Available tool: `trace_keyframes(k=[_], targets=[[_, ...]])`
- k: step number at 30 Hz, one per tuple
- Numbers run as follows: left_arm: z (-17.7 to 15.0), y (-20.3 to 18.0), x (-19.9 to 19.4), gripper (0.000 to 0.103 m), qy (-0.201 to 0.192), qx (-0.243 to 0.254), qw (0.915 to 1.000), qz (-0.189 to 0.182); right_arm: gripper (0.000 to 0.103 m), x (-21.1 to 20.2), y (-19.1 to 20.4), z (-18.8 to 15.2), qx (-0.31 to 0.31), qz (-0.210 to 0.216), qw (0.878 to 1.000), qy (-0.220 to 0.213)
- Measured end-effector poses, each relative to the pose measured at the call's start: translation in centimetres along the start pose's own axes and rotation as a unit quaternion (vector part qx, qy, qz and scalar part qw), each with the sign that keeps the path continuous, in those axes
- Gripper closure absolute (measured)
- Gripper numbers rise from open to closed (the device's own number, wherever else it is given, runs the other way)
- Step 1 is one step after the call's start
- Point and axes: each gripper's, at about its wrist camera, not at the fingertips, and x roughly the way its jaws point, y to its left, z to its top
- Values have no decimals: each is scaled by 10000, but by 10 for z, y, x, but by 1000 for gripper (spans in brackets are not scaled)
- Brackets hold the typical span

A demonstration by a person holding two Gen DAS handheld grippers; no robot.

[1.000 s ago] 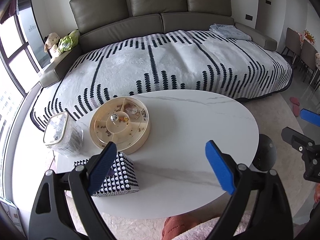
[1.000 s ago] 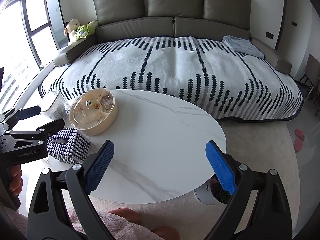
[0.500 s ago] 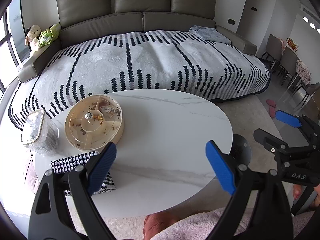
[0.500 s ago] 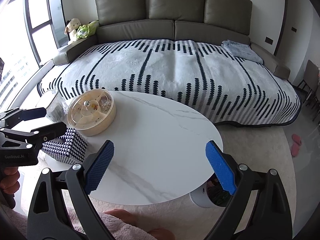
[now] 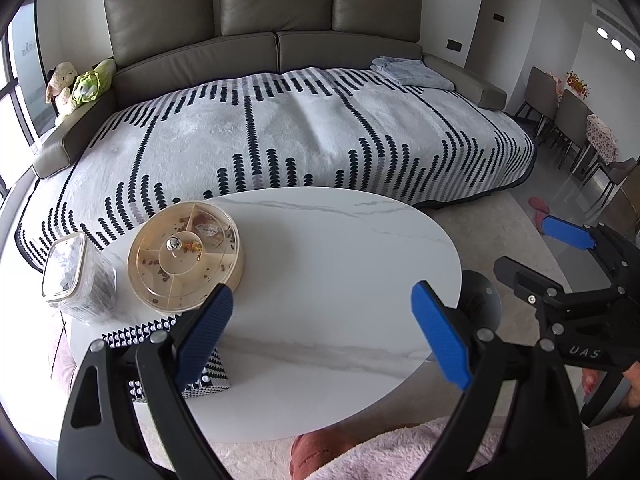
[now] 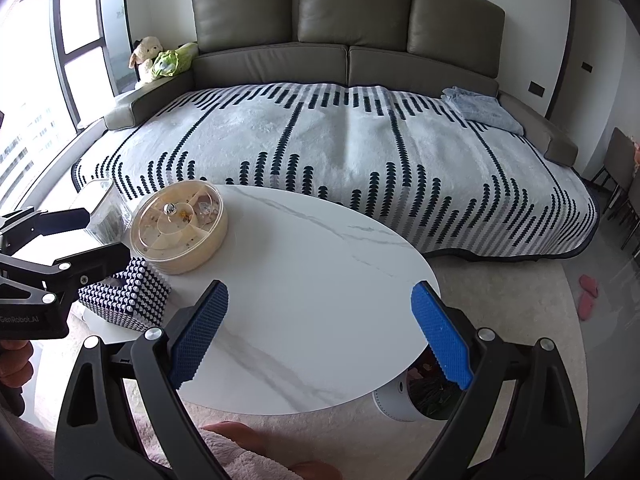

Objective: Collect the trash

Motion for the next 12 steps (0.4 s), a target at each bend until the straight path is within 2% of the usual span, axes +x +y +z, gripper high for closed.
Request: trace_keyframes(k=[12], targets=[[0, -4, 0, 12, 5, 94, 9994, 338, 13, 1, 1, -1, 16, 14, 10000, 10]])
